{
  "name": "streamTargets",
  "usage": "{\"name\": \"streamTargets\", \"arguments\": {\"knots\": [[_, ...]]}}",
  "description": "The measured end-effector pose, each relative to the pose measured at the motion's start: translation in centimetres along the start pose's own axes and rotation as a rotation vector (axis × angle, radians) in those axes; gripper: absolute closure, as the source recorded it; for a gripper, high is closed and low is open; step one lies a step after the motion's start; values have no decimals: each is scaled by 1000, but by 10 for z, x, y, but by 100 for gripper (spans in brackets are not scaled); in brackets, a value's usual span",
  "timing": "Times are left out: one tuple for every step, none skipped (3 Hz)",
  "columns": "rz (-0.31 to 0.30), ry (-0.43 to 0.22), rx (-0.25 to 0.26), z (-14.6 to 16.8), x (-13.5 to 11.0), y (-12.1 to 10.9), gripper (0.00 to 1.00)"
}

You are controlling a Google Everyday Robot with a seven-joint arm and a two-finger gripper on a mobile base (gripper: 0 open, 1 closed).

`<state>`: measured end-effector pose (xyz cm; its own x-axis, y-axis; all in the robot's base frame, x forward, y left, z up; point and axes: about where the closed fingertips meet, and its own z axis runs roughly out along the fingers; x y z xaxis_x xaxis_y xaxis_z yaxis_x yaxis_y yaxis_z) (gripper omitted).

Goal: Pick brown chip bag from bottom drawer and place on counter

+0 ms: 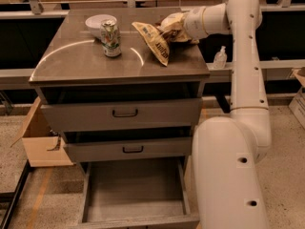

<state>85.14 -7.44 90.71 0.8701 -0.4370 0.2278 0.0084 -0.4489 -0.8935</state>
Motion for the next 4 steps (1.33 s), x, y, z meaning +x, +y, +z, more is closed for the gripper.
{"name": "streamTargets", "arguments": {"knots": [[13, 8, 5, 14, 3, 6, 46], [18, 21, 26, 19, 7, 5, 23], [15, 50, 34, 15, 15, 4, 1], [-8, 104, 24, -8, 28, -5, 13]]}}
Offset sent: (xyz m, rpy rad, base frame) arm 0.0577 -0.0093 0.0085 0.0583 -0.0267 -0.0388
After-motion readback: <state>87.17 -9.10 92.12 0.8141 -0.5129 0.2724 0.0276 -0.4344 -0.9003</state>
